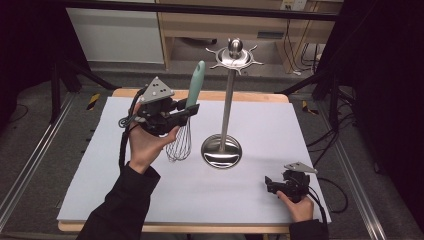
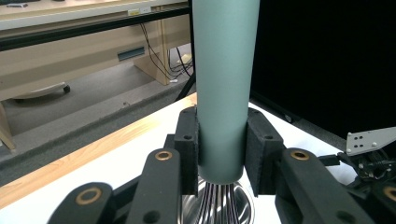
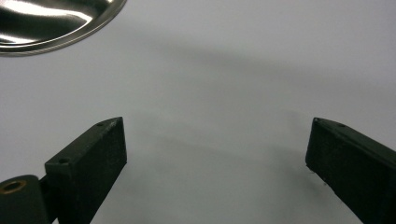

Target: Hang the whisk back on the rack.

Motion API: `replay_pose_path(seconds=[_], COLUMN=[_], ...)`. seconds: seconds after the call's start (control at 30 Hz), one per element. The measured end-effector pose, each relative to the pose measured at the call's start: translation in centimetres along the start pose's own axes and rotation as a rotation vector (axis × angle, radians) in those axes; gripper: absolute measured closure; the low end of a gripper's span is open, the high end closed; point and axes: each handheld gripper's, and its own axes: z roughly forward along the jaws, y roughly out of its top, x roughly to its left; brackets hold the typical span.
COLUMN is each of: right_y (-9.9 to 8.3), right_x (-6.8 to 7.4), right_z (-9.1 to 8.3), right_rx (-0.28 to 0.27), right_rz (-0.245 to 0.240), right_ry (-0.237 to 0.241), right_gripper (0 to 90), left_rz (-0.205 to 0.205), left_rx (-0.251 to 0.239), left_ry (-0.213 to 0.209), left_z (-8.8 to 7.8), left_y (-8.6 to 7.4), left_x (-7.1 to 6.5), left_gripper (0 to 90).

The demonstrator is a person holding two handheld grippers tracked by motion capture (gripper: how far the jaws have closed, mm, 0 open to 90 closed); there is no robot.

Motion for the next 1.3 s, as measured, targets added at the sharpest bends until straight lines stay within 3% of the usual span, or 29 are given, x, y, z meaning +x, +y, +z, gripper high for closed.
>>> replay_pose_path(seconds=[0.87, 1.3], right_y=[0.0, 0.0], right_x=[0.0, 0.0], right_z=[0.0, 0.0], right_rx=[0.0, -0.005], right_rz=[0.01, -0.005], right_ry=[0.005, 0.012], right_gripper=[5.8, 5.8], left_rz=[0.027, 0.018], left_rx=[0.052, 0.059], left_ry=[0.003, -0.009], left_z=[1.9, 3.3], left_y=[1.1, 1.3], left_x=[-0.4, -0.6], left_gripper=[68.7, 68.7])
